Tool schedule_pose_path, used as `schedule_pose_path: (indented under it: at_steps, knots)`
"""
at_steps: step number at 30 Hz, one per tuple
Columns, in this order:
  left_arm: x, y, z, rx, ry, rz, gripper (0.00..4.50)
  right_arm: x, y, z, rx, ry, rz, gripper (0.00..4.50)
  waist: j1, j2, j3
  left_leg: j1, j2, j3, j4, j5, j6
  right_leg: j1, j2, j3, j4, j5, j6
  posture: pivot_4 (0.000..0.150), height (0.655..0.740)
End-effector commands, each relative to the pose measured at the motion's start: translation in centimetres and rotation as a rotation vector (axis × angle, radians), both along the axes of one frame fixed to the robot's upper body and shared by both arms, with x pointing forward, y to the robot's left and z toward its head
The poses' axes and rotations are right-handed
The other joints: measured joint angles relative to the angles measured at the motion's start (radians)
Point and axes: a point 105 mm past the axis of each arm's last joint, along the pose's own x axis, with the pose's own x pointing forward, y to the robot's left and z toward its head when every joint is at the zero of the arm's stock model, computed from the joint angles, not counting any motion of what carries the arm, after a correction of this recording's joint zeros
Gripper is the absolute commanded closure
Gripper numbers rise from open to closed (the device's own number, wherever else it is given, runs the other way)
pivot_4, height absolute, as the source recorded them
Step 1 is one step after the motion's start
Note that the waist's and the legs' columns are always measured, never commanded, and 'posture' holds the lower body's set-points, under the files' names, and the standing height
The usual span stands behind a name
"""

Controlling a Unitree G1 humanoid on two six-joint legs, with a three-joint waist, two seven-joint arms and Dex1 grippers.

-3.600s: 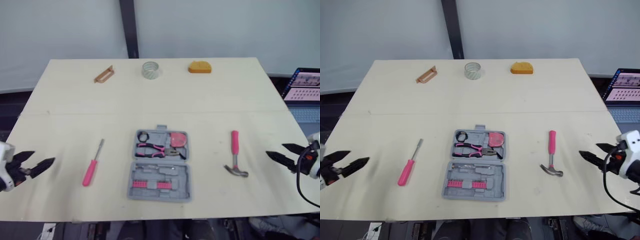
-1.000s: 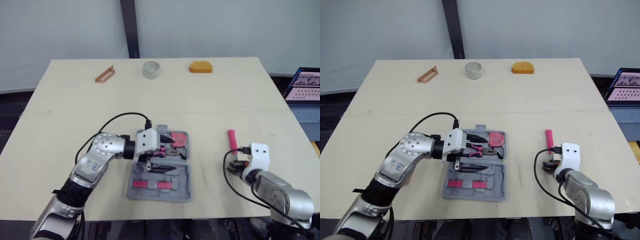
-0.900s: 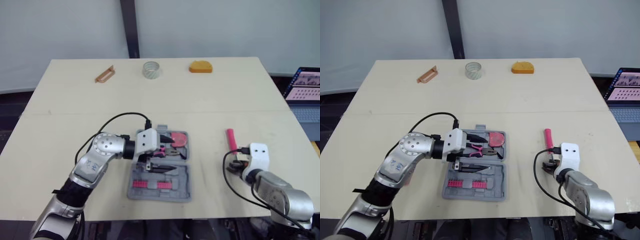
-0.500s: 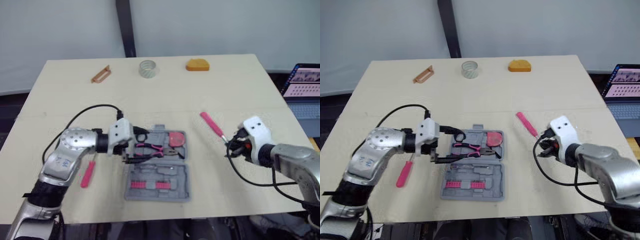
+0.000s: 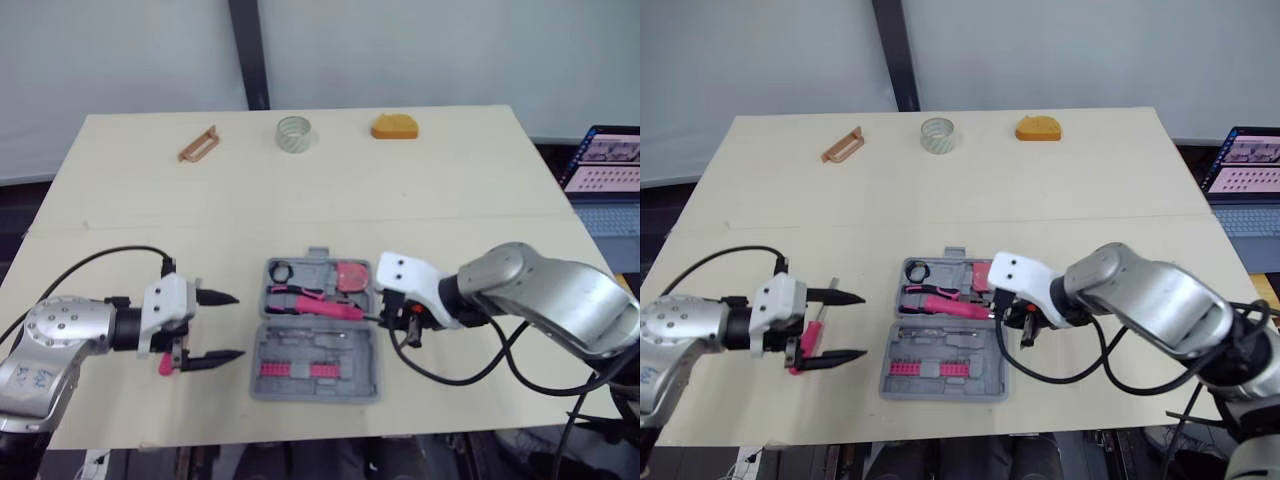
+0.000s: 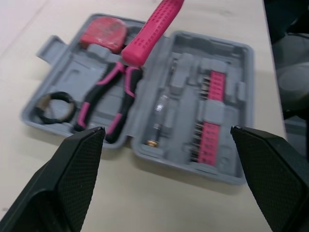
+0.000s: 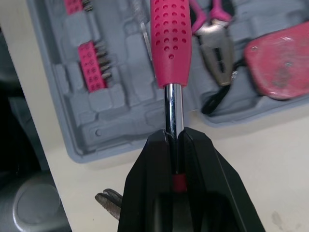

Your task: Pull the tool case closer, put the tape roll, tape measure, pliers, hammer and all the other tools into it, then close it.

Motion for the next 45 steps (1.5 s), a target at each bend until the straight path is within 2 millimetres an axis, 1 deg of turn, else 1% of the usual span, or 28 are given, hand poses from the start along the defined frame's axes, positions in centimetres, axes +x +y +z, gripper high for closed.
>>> schedule_pose_path:
  at_steps: [1,3,8,12,18,26,31,39,45]
  knots:
    - [-0.9,0.4,-0.3,0.056,-0.038,-0.034,0.00,-0.5,1.3,0.1,-0.039,-0.032,0.098,4.47,0.001,0.000,0.000,0.000,0.000,0.000,0.000,0.000,0.000,0.000,0.000,0.000,0.000,0.000,0.000,0.150,0.7400]
    - [-1.2,0.9,-0.9,0.074,-0.035,-0.020,0.00,-0.7,2.0,-0.2,-0.062,-0.031,0.140,4.47,0.002,0.000,0.000,-0.001,0.000,0.000,0.001,0.000,0.000,0.000,0.000,0.000,0.000,0.000,0.000,0.150,0.7400]
    - [-1.5,1.4,-1.3,0.075,-0.036,0.002,0.00,-0.5,3.2,-0.5,-0.081,-0.046,0.168,4.47,0.000,0.000,0.000,-0.001,0.000,0.000,0.001,0.000,0.000,-0.001,0.000,0.000,0.001,0.000,0.000,0.150,0.7400]
    - [-1.7,1.8,-1.9,0.088,-0.028,0.012,0.00,-0.6,3.5,-1.3,-0.102,-0.048,0.177,4.47,0.000,0.000,0.000,-0.001,0.000,0.000,0.001,0.000,0.000,-0.001,0.000,0.000,0.001,0.000,0.000,0.150,0.7400]
    - [-1.5,1.8,-2.1,0.084,-0.029,0.020,0.00,-0.5,4.1,-1.9,-0.103,-0.057,0.172,4.47,-0.001,0.000,0.000,-0.001,0.000,0.000,0.001,0.000,-0.001,-0.001,0.000,0.000,0.002,0.000,0.000,0.150,0.7400]
    - [-1.1,2.0,-2.2,0.086,-0.034,0.022,0.00,0.2,4.7,-1.9,-0.096,-0.078,0.157,4.47,-0.001,0.000,0.000,-0.001,0.000,0.000,0.001,0.000,-0.001,-0.001,0.000,0.000,0.002,0.000,-0.001,0.150,0.7400]
    - [-1.1,2.1,-2.1,0.084,-0.038,0.030,0.00,0.1,4.7,-2.2,-0.100,-0.072,0.153,4.47,-0.004,0.000,0.000,-0.001,0.000,0.000,0.001,0.000,-0.001,-0.002,0.000,0.000,0.002,0.000,-0.001,0.150,0.7400]
    - [-1.4,2.3,-2.3,0.081,-0.034,0.042,0.00,-0.5,5.8,-2.1,-0.071,-0.064,0.185,4.47,-0.017,0.000,0.000,-0.001,0.000,0.000,0.001,0.000,-0.001,-0.002,0.000,0.000,0.002,0.000,-0.001,0.150,0.7400]
    - [-1.6,2.5,-2.3,0.083,-0.026,0.051,0.00,-0.4,5.8,-2.6,-0.081,-0.059,0.183,4.47,-0.024,0.000,0.000,-0.001,0.000,0.000,0.000,0.000,-0.001,-0.002,0.000,0.000,0.003,0.000,-0.001,0.150,0.7400]
